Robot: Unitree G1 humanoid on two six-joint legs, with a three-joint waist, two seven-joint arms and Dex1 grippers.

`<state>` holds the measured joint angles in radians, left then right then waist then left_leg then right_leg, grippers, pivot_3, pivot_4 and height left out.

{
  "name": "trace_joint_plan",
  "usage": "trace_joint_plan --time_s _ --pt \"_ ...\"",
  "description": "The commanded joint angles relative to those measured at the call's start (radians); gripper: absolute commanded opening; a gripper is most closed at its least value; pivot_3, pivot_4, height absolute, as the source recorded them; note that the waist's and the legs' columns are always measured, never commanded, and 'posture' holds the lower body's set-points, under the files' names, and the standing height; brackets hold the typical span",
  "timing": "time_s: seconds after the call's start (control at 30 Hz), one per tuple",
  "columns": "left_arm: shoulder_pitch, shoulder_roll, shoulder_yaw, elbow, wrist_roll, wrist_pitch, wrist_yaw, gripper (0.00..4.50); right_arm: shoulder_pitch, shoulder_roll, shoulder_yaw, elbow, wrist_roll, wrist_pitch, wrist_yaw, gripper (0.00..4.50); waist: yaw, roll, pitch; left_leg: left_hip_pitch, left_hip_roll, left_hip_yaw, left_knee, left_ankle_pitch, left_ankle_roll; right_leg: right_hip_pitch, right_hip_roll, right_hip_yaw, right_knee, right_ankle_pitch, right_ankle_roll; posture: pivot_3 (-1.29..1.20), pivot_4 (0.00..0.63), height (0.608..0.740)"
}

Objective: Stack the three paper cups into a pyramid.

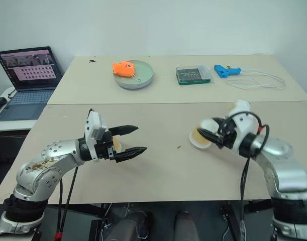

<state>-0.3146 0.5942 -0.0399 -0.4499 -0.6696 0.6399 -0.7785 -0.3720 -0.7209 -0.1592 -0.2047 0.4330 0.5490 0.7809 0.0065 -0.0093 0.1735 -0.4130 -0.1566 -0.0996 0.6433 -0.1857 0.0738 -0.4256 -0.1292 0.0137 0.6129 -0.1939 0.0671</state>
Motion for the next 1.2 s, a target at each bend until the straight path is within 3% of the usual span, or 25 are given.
trace_joint_plan --time_s 0.03,0.17,0.37,0.67,1.03,1.1,1.2 --pt "-0.006 0.006 0.012 -0.037 -0.005 0.000 -0.002 4.50 -0.157 0.031 0.070 0.051 0.015 -0.031 0.068 2.73 -0.002 0.000 0.000 0.000 0.000 0.000 0.000 0.000 0.000 0.000 0.000 0.000 0.000 0.000 0.000 0.00 0.150 0.730" --pt "-0.005 0.006 0.013 -0.050 -0.008 0.006 0.004 4.50 -0.340 0.123 0.217 0.175 -0.012 -0.054 0.183 2.73 -0.003 0.000 0.000 0.000 0.000 0.000 0.000 0.000 0.000 0.000 0.001 0.000 0.000 0.000 -0.001 0.00 0.150 0.730" --pt "0.007 0.012 0.021 -0.068 -0.009 0.015 0.009 4.50 -0.458 0.217 0.363 0.392 -0.103 -0.148 0.304 2.73 0.001 0.000 0.000 0.000 -0.001 -0.002 0.000 0.000 0.000 -0.003 0.001 0.000 0.000 0.001 -0.001 0.00 0.150 0.730" --pt "0.046 0.020 0.046 -0.115 -0.021 0.035 0.040 4.50 -0.571 0.300 0.394 0.648 -0.188 -0.274 0.392 2.73 -0.004 0.000 0.000 -0.002 -0.001 -0.002 0.000 0.001 -0.002 -0.009 0.002 0.001 0.004 0.003 -0.002 0.00 0.150 0.730" --pt "0.068 0.023 0.072 -0.156 -0.042 0.067 0.077 4.50 -0.607 0.354 0.393 0.771 -0.256 -0.343 0.430 2.73 -0.020 0.000 0.000 -0.001 -0.001 -0.002 0.000 0.004 -0.006 -0.011 0.003 0.003 0.013 0.003 -0.004 0.00 0.150 0.730" --pt "0.069 0.024 0.072 -0.157 -0.044 0.067 0.081 4.50 -0.611 0.359 0.390 0.785 -0.265 -0.349 0.429 3.59 -0.020 0.000 0.000 -0.001 -0.001 -0.002 0.000 0.004 -0.006 -0.012 0.004 0.003 0.013 0.003 -0.004 0.00 0.150 0.730" --pt "0.067 0.025 0.069 -0.156 -0.046 0.065 0.085 4.50 -0.618 0.363 0.385 0.800 -0.276 -0.362 0.423 4.37 -0.021 0.000 0.000 -0.001 -0.001 -0.002 0.000 0.004 -0.006 -0.012 0.004 0.003 0.013 0.003 -0.004 0.00 0.150 0.730"
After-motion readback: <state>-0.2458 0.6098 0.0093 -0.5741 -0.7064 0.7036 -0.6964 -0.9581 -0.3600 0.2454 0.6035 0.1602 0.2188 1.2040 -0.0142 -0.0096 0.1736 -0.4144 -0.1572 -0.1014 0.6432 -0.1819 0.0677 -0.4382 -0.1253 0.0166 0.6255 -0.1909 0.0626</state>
